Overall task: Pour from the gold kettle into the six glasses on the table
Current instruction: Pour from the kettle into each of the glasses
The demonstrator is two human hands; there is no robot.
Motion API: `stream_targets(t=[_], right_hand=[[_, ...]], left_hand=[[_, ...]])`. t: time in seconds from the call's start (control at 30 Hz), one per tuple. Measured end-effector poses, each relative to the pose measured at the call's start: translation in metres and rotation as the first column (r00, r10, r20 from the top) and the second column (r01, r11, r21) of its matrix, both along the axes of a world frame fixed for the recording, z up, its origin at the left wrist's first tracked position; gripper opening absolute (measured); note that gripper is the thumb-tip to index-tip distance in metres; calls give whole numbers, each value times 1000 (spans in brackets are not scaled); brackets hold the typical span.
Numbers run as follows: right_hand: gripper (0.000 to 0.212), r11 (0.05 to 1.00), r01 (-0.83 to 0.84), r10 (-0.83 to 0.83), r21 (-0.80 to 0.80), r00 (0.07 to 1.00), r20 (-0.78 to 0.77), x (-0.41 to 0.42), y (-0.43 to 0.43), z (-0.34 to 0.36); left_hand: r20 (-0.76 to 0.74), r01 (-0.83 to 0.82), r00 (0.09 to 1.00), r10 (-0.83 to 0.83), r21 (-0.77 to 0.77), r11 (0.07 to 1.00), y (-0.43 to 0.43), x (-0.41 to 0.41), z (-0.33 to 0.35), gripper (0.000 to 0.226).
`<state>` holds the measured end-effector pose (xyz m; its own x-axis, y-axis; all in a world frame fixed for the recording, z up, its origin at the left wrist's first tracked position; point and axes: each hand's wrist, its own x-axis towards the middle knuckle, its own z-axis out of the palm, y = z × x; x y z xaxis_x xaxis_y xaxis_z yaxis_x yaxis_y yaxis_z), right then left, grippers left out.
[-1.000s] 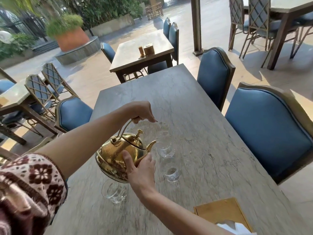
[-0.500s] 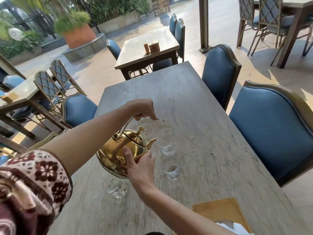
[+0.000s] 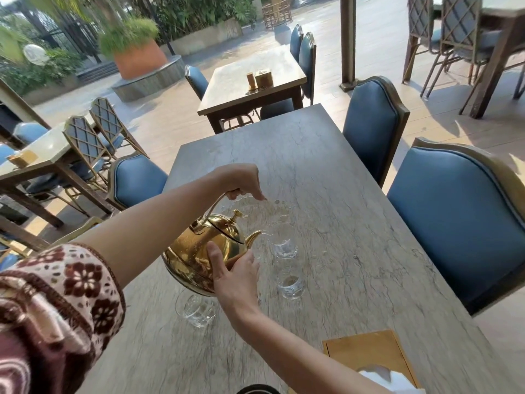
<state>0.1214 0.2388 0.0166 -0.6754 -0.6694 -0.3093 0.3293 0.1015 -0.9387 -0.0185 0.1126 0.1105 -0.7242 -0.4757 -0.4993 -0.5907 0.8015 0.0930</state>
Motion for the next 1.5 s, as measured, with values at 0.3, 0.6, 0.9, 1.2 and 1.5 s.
stream_targets(t=[0.3, 0.6, 0.9, 1.2, 1.5], right_hand=[[117, 998, 55, -55, -14, 998, -18, -1, -5, 2], [107, 996, 86, -87, -17, 996, -28, -6, -8, -1], [109, 998, 51, -51, -34, 999, -2, -6, -4, 3], [125, 999, 52, -53, -10, 998, -32, -3, -8, 3], [139, 997, 69, -67, 18, 995, -79, -3, -9, -8]], left_hand=[[12, 31, 999, -30, -7, 1000, 4, -8, 4, 20], [11, 52, 999, -52, -33, 998, 7, -15, 3, 25], [37, 53, 998, -51, -61, 997, 5, -16, 1, 19], [42, 35, 999, -33, -68, 997, 4, -15, 1, 18], [16, 36, 999, -35, -43, 998, 8, -10, 3, 19]])
